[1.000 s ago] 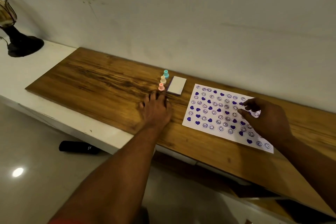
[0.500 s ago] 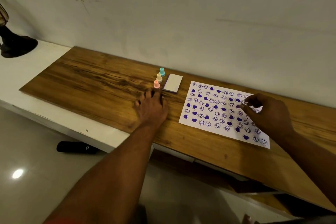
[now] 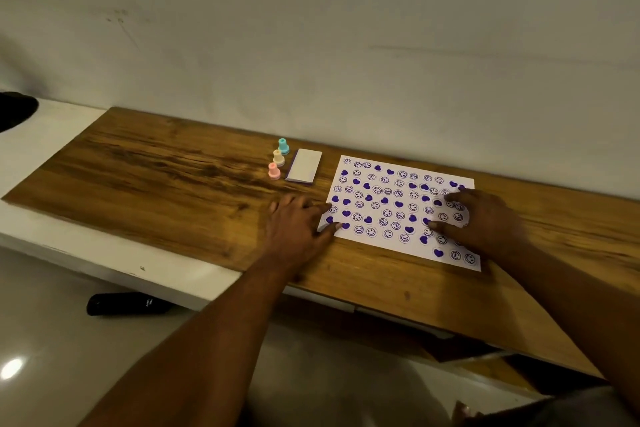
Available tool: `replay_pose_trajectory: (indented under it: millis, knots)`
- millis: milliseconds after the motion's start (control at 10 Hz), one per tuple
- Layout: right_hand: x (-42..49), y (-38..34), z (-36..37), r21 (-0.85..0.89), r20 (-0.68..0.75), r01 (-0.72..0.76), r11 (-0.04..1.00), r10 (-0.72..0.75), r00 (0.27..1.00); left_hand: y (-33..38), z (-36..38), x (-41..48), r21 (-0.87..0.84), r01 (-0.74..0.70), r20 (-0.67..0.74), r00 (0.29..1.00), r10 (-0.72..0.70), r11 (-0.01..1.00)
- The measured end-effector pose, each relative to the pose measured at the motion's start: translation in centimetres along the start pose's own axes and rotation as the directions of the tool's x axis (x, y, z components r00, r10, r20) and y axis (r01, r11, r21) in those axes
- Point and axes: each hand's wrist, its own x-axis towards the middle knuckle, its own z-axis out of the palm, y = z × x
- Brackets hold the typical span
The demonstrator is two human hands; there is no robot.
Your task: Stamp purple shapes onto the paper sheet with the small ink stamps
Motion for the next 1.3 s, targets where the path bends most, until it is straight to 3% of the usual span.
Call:
replay_pose_trajectory:
  millis: [500, 600, 700, 800, 900, 1200, 1300]
  knots:
    - [1.7, 1.7, 1.6, -0.015, -0.04, 0.025, 1.0, -0.026, 0.999, 0.2, 1.0, 0.2, -0.078, 0.05, -0.052, 0.997, -0.054, 0.996]
    - [1.7, 1.6, 1.4, 0.09, -0.12, 0.01, 0.996, 0.001, 0.993, 0.1, 1.4, -0.1, -0.051, 0.024, -0.109, 0.994, -0.03, 0.998]
    - [1.4, 1.4, 1.8, 0.198, -0.354, 0.079, 0.977, -0.004, 0.935, 0.2, 1.6, -0.2, -0.05, -0.007, -0.163, 0.987, -0.002, 0.999]
    - [2.1, 0.3, 2.3, 0.258, -0.489, 0.172, 0.951, -0.024, 0.872, 0.2, 1.7, -0.3, -0.066, -0.019, -0.2, 0.98, 0.006, 0.998]
    - [3.6, -1.0, 2.8, 0.329, -0.536, 0.225, 0.917, -0.014, 0.844, 0.1, 2.2, -0.2, -0.064, -0.04, -0.216, 0.976, 0.025, 0.997]
    - [4.7, -3.4, 5.9, 0.325, -0.378, 0.1, 0.94, 0.032, 0.925, -0.3, 2.8, 0.7, 0.073, -0.035, -0.123, 0.991, 0.044, 0.997]
    - [3.8, -5.2, 6.2, 0.367, -0.296, 0.066, 0.928, 0.05, 0.954, 0.3, 2.9, 0.7, 0.064, 0.032, -0.09, 0.996, -0.026, 0.997]
